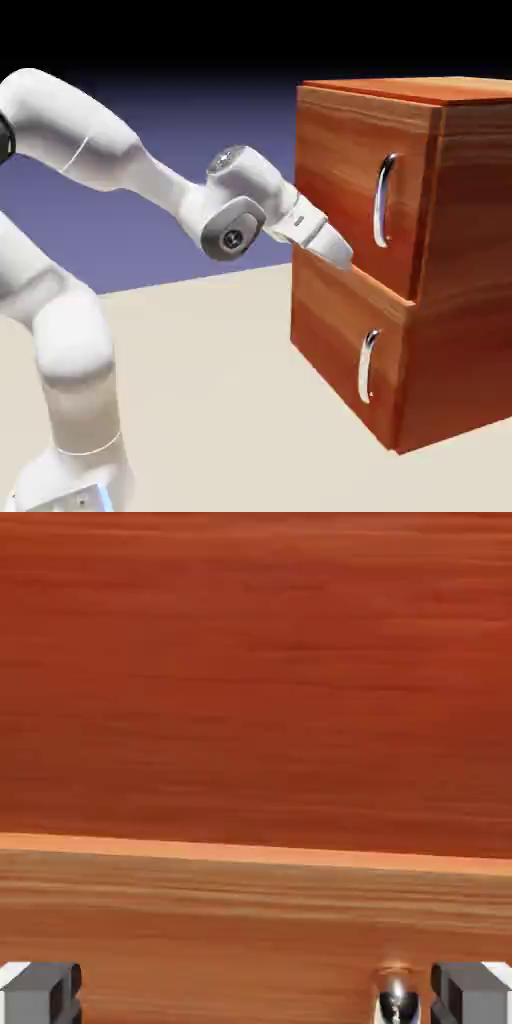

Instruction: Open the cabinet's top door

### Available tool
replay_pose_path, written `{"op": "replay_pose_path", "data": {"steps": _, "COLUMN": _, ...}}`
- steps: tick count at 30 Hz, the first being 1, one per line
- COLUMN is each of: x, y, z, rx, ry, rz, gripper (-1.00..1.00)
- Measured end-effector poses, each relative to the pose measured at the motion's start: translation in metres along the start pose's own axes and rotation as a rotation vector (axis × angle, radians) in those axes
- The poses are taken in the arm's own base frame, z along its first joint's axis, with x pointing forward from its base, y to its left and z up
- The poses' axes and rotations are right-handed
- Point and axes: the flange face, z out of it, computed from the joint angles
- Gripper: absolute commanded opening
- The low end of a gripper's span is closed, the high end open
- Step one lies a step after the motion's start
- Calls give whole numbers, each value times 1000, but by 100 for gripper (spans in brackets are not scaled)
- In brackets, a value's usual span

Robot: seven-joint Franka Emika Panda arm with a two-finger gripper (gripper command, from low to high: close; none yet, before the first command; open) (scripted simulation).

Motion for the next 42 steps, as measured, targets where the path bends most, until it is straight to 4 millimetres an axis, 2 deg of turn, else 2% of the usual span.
{"op": "replay_pose_path", "data": {"steps": 9, "x": 5, "y": -24, "z": -33, "rx": 61, "ry": 62, "rz": -48, "gripper": 0}}
{"op": "replay_pose_path", "data": {"steps": 19, "x": 10, "y": -34, "z": -66, "rx": 127, "ry": 149, "rz": -78, "gripper": 0}}
{"op": "replay_pose_path", "data": {"steps": 31, "x": 20, "y": -23, "z": -90, "rx": 218, "ry": 271, "rz": -79, "gripper": 0}}
{"op": "replay_pose_path", "data": {"steps": 42, "x": 33, "y": 1, "z": -92, "rx": 320, "ry": 384, "rz": -50, "gripper": 0}}
